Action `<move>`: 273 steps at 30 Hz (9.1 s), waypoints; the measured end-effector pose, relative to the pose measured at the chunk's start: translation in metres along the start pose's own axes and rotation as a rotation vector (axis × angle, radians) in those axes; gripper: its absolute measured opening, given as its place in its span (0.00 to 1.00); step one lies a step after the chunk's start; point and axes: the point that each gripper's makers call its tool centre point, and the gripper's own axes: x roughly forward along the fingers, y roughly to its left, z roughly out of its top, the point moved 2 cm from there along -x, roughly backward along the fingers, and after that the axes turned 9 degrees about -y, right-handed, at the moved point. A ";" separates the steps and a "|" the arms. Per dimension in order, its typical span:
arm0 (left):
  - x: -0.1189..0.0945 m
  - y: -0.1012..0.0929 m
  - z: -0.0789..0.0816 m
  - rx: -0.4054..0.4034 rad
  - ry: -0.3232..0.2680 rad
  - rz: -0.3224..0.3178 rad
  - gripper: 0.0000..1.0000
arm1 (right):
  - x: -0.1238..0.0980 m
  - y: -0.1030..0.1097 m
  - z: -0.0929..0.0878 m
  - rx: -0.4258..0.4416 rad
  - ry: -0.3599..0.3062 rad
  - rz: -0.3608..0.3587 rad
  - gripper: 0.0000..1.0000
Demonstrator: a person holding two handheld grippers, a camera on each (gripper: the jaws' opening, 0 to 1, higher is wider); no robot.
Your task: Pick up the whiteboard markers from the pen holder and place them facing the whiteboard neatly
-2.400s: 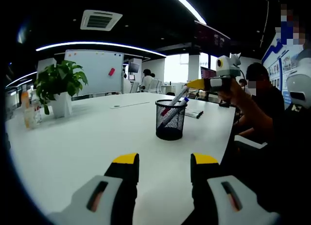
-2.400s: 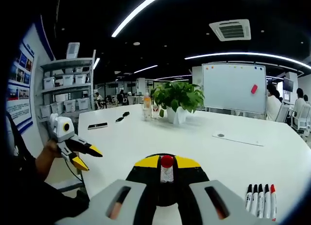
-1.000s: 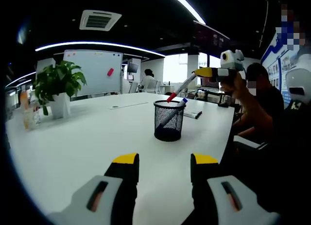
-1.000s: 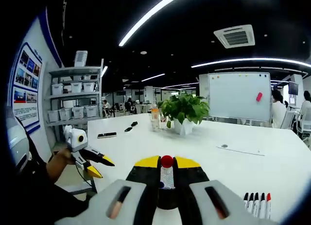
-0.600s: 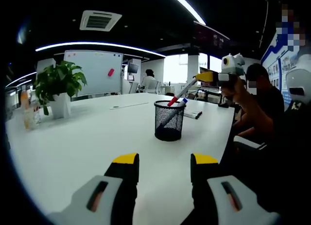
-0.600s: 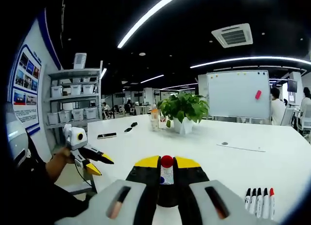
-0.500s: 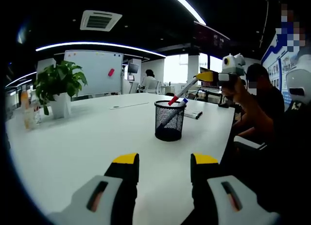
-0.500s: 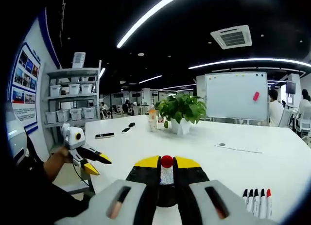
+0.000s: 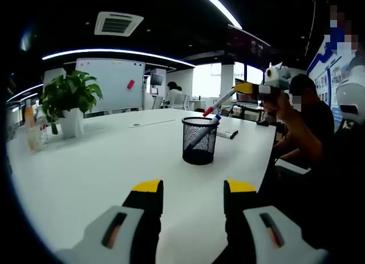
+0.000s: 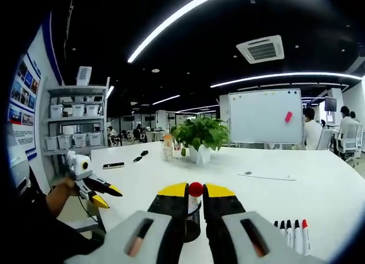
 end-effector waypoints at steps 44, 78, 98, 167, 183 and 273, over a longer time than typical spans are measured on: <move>0.000 0.000 0.002 0.006 0.000 0.003 0.44 | -0.030 -0.059 -0.003 -0.104 -0.006 -0.159 0.13; 0.006 -0.006 0.003 0.005 0.010 -0.007 0.44 | -0.030 -0.087 0.003 -0.181 0.025 -0.126 0.13; 0.008 -0.011 0.005 0.012 0.006 -0.022 0.44 | -0.035 -0.094 -0.029 -0.187 0.002 -0.212 0.13; 0.004 -0.007 0.009 0.033 0.006 -0.009 0.44 | -0.133 -0.153 -0.030 -0.183 -0.122 -0.489 0.13; 0.005 -0.009 0.010 0.036 0.006 -0.014 0.44 | -0.147 -0.169 -0.036 -0.188 -0.115 -0.552 0.13; 0.009 -0.011 0.002 0.017 0.019 -0.025 0.44 | -0.113 -0.219 -0.125 -0.057 0.292 -0.549 0.13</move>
